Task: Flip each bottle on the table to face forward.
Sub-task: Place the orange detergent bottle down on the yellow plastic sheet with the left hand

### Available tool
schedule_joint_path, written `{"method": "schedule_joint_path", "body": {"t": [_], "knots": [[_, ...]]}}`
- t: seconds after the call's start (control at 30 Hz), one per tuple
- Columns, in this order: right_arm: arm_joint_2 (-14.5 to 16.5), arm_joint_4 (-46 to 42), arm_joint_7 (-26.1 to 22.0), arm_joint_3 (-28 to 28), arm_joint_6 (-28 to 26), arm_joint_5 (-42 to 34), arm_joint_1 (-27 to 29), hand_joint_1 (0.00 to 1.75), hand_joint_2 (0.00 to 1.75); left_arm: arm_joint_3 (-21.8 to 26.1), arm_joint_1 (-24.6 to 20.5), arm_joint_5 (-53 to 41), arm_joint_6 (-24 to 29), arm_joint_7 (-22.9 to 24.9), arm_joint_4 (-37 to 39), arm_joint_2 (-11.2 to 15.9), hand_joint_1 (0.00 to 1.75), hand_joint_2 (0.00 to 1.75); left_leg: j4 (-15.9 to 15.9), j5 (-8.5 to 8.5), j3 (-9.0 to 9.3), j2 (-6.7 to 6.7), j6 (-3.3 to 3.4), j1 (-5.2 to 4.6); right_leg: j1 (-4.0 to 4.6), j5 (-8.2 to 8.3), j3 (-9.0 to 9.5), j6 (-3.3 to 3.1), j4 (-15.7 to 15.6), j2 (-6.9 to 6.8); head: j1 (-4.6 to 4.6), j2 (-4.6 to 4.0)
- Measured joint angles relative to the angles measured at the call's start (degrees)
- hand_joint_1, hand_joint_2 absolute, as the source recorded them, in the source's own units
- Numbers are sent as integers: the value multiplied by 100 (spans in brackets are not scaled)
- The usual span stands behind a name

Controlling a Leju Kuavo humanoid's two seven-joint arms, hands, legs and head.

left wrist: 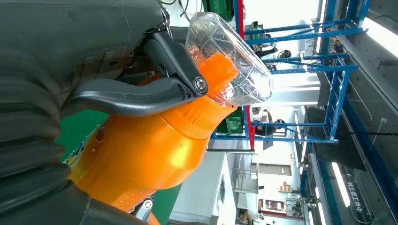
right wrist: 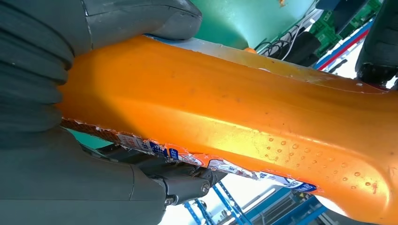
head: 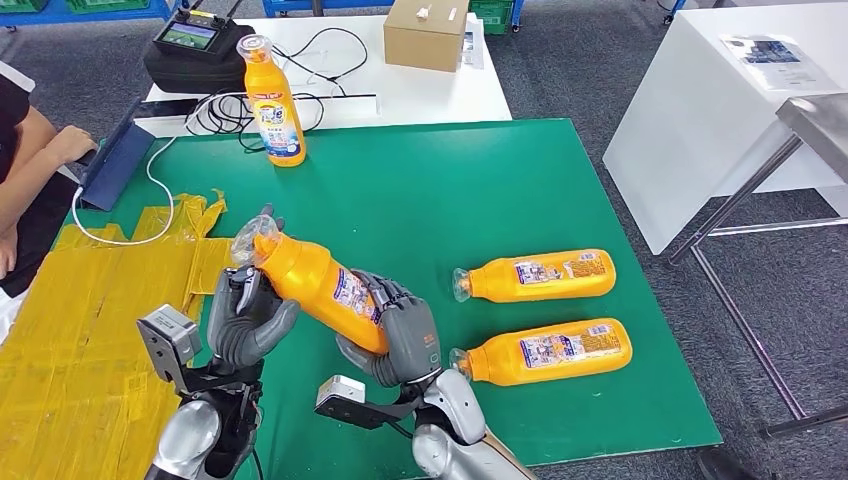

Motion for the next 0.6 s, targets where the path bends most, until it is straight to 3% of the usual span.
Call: {"method": "schedule_joint_path", "body": {"t": [0.6], "knots": [[-3, -42, 56, -11, -174, -86, -22, 175, 175, -31, -41, -651, 467, -65, 122, -1, 0, 175, 0, 0, 0, 0, 0, 0, 0, 0, 0, 0, 0, 0, 0, 0]]}}
